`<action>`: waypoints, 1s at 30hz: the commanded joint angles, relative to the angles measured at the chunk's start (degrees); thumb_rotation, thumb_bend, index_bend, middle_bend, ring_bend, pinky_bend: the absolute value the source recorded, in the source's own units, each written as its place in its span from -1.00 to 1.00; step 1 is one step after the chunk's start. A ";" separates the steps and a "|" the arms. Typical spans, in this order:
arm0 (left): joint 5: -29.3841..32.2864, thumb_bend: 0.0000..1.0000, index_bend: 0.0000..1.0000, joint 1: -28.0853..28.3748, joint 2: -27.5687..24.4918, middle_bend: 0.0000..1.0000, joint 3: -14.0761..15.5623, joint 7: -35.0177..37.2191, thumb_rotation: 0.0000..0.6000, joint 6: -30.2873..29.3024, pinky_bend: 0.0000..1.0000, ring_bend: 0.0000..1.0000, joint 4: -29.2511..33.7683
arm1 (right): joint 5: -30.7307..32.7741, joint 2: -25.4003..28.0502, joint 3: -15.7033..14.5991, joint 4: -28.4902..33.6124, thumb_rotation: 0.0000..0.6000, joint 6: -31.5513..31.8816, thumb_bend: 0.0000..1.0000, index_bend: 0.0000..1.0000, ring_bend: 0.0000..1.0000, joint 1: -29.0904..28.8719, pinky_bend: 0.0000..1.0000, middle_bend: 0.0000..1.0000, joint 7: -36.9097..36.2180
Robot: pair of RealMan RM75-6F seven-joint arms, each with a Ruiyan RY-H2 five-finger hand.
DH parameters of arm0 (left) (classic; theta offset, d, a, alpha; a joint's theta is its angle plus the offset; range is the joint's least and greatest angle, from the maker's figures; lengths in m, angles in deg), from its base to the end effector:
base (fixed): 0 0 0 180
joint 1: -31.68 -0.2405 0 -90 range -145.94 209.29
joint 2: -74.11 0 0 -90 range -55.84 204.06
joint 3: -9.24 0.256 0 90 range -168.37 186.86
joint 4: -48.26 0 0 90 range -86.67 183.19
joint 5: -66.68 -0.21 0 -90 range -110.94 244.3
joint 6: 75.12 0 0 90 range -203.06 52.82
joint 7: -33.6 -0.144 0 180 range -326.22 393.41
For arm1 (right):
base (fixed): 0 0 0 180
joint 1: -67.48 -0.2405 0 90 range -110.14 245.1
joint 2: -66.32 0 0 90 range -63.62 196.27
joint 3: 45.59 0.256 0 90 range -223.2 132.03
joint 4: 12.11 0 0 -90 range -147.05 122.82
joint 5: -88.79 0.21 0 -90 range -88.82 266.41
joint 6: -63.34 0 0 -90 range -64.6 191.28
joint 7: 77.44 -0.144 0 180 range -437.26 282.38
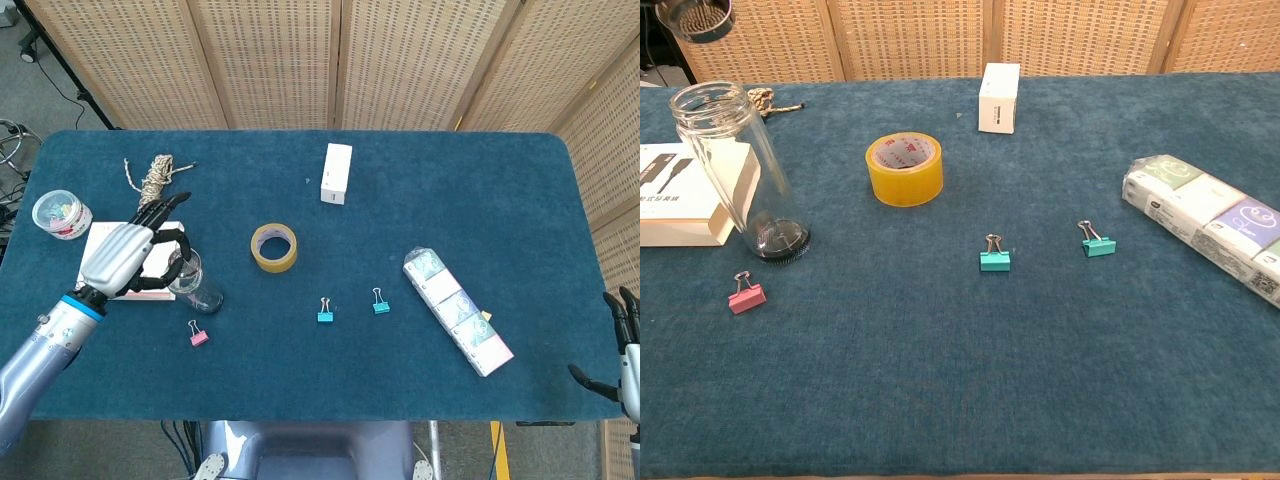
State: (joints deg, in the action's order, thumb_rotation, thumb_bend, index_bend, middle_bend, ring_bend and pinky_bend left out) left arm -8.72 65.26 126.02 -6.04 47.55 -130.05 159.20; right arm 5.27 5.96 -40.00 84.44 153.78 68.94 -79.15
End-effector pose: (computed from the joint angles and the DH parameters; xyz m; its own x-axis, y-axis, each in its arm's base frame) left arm -0.1406 0.3152 0.1590 0.1182 0.2836 0.9516 0.9385 -0.3451 -0.0137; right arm -0.3160 -0.1548 0.1943 0.3653 0.0981 0.9257 -0.9276 0.1218 0.3531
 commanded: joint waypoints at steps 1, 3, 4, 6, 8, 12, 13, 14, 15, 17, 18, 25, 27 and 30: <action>0.28 0.01 0.14 0.01 1.00 -1.00 0.63 0.56 1.00 0.06 -1.00 -1.00 -1.06 | 0.01 0.01 0.00 -0.06 1.00 -0.02 -1.00 -1.00 -1.00 0.00 -1.00 -1.00 -0.08; 0.37 0.01 0.14 -0.05 1.57 -1.00 0.99 1.25 1.00 0.14 -1.00 -1.00 -1.86 | 0.05 0.04 0.01 -0.09 1.00 0.02 -1.00 -1.00 -1.00 0.05 -1.00 -1.00 -0.18; 0.31 0.01 0.14 -0.09 1.80 -1.00 1.16 1.55 1.00 0.14 -1.00 -1.00 -2.26 | 0.04 0.10 0.03 -0.05 1.00 0.11 -1.00 -1.00 -1.00 0.09 -1.00 -1.00 -0.23; 0.14 0.01 0.14 -0.21 2.16 -1.00 1.54 2.43 1.00 0.22 -1.00 -1.00 -2.96 | 0.11 0.10 0.07 -0.08 1.00 0.08 -1.00 -1.00 -1.00 0.09 -1.00 -1.00 -0.28; -0.16 0.01 0.14 -0.34 2.36 -1.00 1.89 3.49 1.00 0.36 -1.00 -1.00 -3.56 | 0.14 0.08 0.09 -0.12 1.00 0.03 -1.00 -1.00 -1.00 0.06 -1.00 -1.00 -0.32; -0.94 0.01 0.14 -0.58 2.73 -1.00 2.79 6.14 1.00 1.10 -1.00 -1.00 -5.16 | 0.12 -0.01 0.06 -0.14 1.00 -0.13 -1.00 -1.00 -1.00 -0.03 -1.00 -1.00 -0.10; -1.22 0.01 0.14 -0.64 2.84 -1.00 3.02 6.73 1.00 1.21 -1.00 -1.00 -5.59 | 0.11 -0.02 0.06 -0.14 1.00 -0.15 -1.00 -1.00 -1.00 -0.04 -1.00 -1.00 -0.07; -1.40 0.01 0.14 -0.70 2.97 -1.00 3.21 7.33 1.00 1.31 -1.00 -1.00 -6.05 | 0.10 -0.04 0.05 -0.14 1.00 -0.12 -1.00 -1.00 -1.00 -0.03 -1.00 -1.00 -0.04; -1.59 0.01 0.14 -0.74 3.10 -1.00 3.37 7.88 1.00 1.38 -1.00 -1.00 -6.50 | 0.09 -0.06 0.05 -0.15 1.00 -0.10 -1.00 -1.00 -1.00 -0.02 -1.00 -1.00 -0.03; -1.99 0.01 0.14 -0.79 3.43 -1.00 3.68 8.88 1.00 1.48 -1.00 -1.00 -7.32 | 0.10 -0.06 0.07 -0.13 1.00 -0.06 -1.00 -1.00 -1.00 -0.01 -1.00 -1.00 -0.02; -2.20 0.01 0.14 -0.77 3.62 -1.00 3.82 9.28 1.00 1.55 -1.00 -1.00 -7.73 | 0.07 -0.07 0.07 -0.12 1.00 -0.04 -1.00 -1.00 -1.00 -0.01 -1.00 -1.00 0.00; -3.09 0.01 0.14 -0.54 4.80 -1.00 4.55 10.87 1.00 1.78 -1.00 -1.00 -9.54 | -0.02 0.01 0.10 0.00 1.00 0.23 -1.00 -1.00 -1.00 0.10 -1.00 -1.00 0.11; -3.21 0.01 0.14 -0.53 4.93 -1.00 4.69 11.06 1.00 1.72 -1.00 -1.00 -9.79 | 0.04 0.05 0.09 -0.03 1.00 0.17 -1.00 -1.00 -1.00 0.12 -1.00 -1.00 -0.01; -3.24 0.01 0.14 -0.41 5.22 -1.00 4.94 11.20 1.00 1.86 -1.00 -1.00 -10.31 | 0.14 -0.02 0.15 -0.18 1.00 0.05 -1.00 -1.00 -1.00 0.04 -1.00 -1.00 -0.11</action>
State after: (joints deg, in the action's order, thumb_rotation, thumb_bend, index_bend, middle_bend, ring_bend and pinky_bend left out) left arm -11.96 64.82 131.19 -1.15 58.72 -128.23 148.94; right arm 5.40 5.94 -39.85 84.27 153.84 68.99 -79.25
